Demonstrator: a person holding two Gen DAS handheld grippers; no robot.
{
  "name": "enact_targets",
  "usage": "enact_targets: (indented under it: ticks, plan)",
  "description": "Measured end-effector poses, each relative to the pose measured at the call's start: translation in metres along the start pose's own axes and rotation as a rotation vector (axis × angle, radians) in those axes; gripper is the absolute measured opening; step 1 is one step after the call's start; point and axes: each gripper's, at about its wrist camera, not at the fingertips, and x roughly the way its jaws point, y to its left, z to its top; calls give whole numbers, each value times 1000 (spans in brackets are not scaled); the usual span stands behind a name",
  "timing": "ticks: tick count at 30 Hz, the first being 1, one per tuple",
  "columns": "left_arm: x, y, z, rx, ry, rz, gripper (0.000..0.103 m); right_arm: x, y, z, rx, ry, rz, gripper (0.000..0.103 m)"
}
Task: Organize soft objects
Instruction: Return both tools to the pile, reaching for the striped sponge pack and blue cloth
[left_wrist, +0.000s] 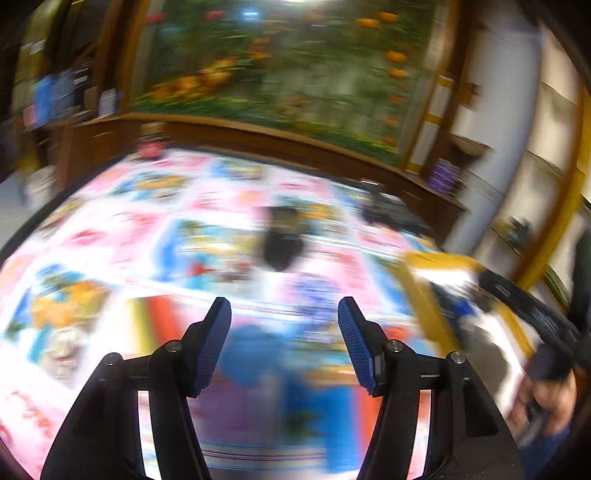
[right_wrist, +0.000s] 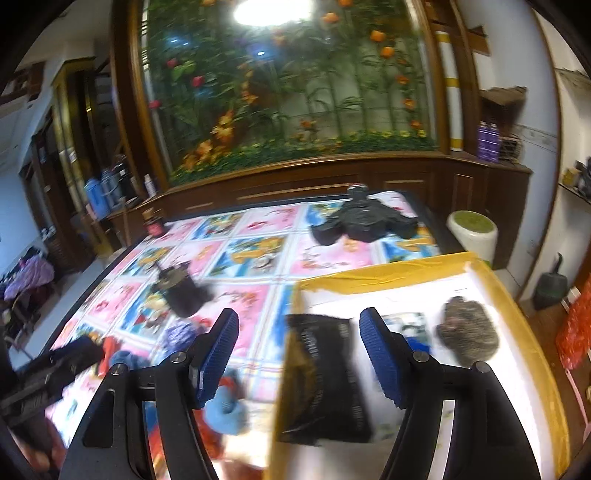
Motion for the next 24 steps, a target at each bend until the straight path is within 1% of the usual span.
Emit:
enact_targets:
  ticks: [1,2,4,6,7,10,12,15,16,18,19,21,22,23,24]
  plan:
    - [2,20,2,-39,3,76,59,3,8,-2,-22,8,24,68]
    - [7,36,4,-72,17,130,59,5,16,-4,-49,15,46,68]
    - [16,64,3,-161,52,157,59,8,30,-7,-99,26,82,68]
    - [25,78,2,-211,96,163,59,12,43,-11,-143,37,123,72]
    - [27,81,1,-217,101,156,59,14,48,-13,-160,44,144,72]
    - [32,74,-1,-173,114,165,59,20,60,-19,-195,63,192,75]
    - [40,69,-4,-152,150,160,59,29,69,-20,-200,92,222,76]
    - [55,66,-10,-104,221,195,59,38,85,-25,-205,150,275,76]
    - [60,64,-12,-94,250,190,59,40,89,-26,-208,165,285,76]
    - [58,57,-14,-37,242,209,64,44,100,-26,-213,181,292,76]
    - [59,56,-15,-10,240,225,64,47,102,-24,-211,186,296,76]
    - [58,64,-15,-16,239,215,64,52,108,-21,-202,194,298,76]
    - [57,67,-14,-16,240,218,64,53,112,-21,-200,198,300,77]
    - [56,73,-13,-8,235,237,63,57,117,-19,-199,206,303,77]
    - [56,77,-11,-3,234,250,59,57,123,-21,-201,210,304,79]
